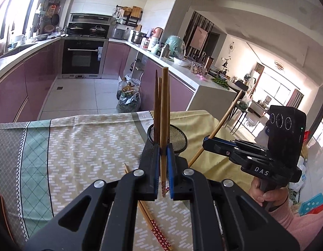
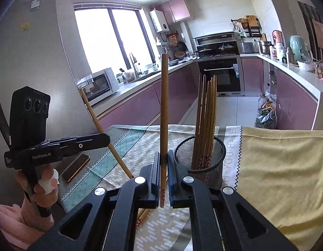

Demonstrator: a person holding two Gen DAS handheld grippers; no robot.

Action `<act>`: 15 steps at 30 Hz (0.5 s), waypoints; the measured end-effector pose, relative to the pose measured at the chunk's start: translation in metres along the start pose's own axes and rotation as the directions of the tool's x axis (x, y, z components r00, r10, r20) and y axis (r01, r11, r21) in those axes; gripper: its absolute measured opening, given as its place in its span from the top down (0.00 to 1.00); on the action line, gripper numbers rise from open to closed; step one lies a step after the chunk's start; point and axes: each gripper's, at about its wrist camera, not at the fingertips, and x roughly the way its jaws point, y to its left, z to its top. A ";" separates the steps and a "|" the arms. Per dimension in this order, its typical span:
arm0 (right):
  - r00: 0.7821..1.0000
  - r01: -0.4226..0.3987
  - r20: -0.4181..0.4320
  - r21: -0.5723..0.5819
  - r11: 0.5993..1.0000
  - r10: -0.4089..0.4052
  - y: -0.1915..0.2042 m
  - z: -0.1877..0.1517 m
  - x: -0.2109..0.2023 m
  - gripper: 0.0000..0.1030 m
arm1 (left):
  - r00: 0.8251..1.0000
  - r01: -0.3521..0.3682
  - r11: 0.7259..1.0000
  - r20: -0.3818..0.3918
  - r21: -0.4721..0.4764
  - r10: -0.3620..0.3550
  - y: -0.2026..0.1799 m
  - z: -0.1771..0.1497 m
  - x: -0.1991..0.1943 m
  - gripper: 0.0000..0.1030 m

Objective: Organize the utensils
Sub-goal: 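Raise both chopsticks upright and bring them above the mesh cup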

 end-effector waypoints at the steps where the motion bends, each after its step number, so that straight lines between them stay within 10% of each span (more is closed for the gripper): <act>1: 1.000 0.003 0.010 -0.006 1.000 -0.003 0.000 0.004 -0.002 0.94 | 1.000 0.000 1.000 0.006 0.003 0.000 -0.002 0.004 0.000 0.93; 15: 0.992 0.055 0.121 -0.060 0.997 -0.048 -0.008 0.051 -0.027 0.94 | 0.993 -0.002 0.997 0.114 0.072 -0.006 -0.032 0.063 -0.003 0.93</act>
